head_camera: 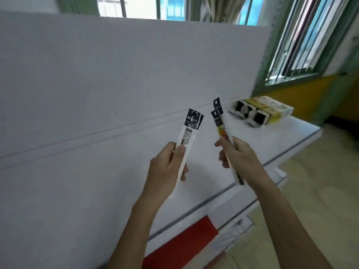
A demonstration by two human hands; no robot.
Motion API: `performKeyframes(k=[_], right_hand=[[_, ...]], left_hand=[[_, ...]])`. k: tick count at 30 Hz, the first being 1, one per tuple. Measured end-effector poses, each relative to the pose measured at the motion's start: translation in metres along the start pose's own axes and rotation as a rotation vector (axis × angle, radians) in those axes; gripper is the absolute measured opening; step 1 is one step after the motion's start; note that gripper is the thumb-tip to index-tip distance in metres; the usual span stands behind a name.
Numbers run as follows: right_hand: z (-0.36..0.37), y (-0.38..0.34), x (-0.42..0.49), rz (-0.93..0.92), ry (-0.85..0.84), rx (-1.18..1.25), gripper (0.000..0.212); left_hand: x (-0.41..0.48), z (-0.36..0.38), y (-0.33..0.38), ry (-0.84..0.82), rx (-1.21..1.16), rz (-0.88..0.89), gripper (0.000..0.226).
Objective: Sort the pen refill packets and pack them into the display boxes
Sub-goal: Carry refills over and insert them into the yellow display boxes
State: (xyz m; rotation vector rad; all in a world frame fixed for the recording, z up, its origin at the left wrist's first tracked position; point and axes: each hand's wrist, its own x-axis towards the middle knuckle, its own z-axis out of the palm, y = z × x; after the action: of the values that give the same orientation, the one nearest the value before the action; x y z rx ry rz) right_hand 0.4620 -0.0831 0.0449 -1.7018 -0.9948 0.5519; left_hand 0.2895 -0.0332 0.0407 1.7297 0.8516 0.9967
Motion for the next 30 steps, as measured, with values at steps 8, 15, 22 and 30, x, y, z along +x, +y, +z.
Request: performKeyframes(k=[8,15,22,30], right_hand=[[-0.170,0.066,0.000,0.107,0.147,0.036,0.027],[-0.246,0.112,0.023,0.143,0.258,-0.033,0.027],[-0.280,0.142,0.103,0.161,0.290,0.124,0.024],[-0.299,0.138,0.257,0.098,0.123,0.070,0.012]], left_hand=[[0.007,0.173,0.026,-0.098,-0.243,-0.063,0.032],[0.041,0.259,0.028,-0.091,-0.229,-0.252,0.044],[0.113,0.329,0.026,-0.224,-0.111,-0.259,0.060],[0.229,0.355,0.013,0.069,0.278,-0.262,0.013]])
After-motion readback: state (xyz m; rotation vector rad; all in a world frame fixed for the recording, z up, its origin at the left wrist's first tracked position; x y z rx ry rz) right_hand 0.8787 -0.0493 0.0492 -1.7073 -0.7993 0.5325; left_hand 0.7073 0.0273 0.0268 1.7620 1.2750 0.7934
